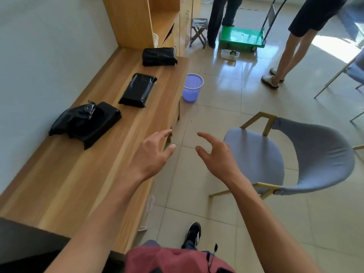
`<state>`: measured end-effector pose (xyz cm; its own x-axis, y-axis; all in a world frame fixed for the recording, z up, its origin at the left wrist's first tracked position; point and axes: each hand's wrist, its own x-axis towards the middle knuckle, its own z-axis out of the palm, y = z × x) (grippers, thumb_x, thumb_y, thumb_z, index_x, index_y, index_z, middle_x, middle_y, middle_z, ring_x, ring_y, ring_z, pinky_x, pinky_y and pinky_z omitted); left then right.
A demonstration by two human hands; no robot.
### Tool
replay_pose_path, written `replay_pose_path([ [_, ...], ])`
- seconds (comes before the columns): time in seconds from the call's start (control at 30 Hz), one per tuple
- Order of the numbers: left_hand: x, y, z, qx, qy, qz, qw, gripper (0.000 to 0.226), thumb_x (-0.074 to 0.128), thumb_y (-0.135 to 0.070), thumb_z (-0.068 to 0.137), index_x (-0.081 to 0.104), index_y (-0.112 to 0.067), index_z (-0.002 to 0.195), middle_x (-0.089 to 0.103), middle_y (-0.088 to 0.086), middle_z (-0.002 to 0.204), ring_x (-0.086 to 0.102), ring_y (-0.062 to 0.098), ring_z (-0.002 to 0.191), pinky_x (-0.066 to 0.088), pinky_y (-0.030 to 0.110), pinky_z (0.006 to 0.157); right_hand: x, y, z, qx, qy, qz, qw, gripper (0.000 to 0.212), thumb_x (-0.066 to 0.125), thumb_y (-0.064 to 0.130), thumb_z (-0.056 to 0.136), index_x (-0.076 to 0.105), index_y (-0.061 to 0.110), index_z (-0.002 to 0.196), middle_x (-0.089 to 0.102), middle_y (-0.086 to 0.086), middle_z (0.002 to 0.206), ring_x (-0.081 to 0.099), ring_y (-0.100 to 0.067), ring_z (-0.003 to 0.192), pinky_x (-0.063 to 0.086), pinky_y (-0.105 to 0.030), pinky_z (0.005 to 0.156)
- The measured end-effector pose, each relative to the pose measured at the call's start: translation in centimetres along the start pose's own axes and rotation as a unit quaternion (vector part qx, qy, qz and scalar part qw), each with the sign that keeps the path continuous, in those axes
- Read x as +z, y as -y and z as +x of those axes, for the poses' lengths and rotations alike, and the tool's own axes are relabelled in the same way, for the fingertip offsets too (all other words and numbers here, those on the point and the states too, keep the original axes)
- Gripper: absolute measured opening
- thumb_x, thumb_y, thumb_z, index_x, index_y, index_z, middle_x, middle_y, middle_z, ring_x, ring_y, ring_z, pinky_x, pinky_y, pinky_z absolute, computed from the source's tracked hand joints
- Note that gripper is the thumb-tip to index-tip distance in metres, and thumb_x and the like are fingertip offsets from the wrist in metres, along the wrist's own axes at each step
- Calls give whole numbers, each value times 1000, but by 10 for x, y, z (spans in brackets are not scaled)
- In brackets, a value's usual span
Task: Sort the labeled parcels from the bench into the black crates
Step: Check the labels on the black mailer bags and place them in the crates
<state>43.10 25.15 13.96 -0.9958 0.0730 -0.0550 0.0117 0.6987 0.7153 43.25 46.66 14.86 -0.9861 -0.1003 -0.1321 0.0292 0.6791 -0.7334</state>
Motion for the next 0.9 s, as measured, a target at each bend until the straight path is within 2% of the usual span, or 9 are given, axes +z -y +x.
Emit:
replay_pose_path([
  [0.17,4,-3,31,-30,-10,-9,999,56,62,-37,102,46,-26,154,51,-5,154,46,8,140,42,38,115,-5,-6,44,-5,30,10,999,46,62,25,104,53,27,149,59,3,148,45,-14,139,24,-8,93],
  [0.3,0,8,60,-53,-18,-17,998,54,60,-36,102,45,-26,154,49,-6,155,45,8,141,42,39,115,2,-8,83,-15,45,5,999,46,64,25,102,55,27,148,60,2,147,51,-16,139,31,-16,103],
  [0.4,-5,22,86,-70,-34,-28,997,54,61,-37,102,46,-27,153,50,-5,155,46,9,140,43,41,116,7,-6,117,-18,56,2,998,46,65,24,102,55,27,148,60,2,146,55,-17,133,35,-20,101],
  [0.5,-15,38,113,-85,-59,-35,994,54,60,-37,102,47,-26,153,53,-5,153,48,9,139,44,39,114,12,4,157,-23,66,-6,998,45,66,23,102,57,26,146,61,1,146,54,-16,135,33,-19,100],
  [0.7,-34,71,167,-120,-107,-64,985,51,61,-36,102,51,-25,151,56,-6,149,51,11,136,47,40,112,30,24,232,-31,104,-40,993,46,66,25,101,57,29,146,64,2,136,58,-18,124,34,-21,95],
  [0.9,-49,95,202,-152,-119,-77,978,50,61,-33,102,52,-23,150,57,-5,147,51,5,131,44,26,106,48,45,287,-49,136,-49,988,45,66,21,102,58,25,146,63,-3,140,60,-18,106,33,-18,91],
])
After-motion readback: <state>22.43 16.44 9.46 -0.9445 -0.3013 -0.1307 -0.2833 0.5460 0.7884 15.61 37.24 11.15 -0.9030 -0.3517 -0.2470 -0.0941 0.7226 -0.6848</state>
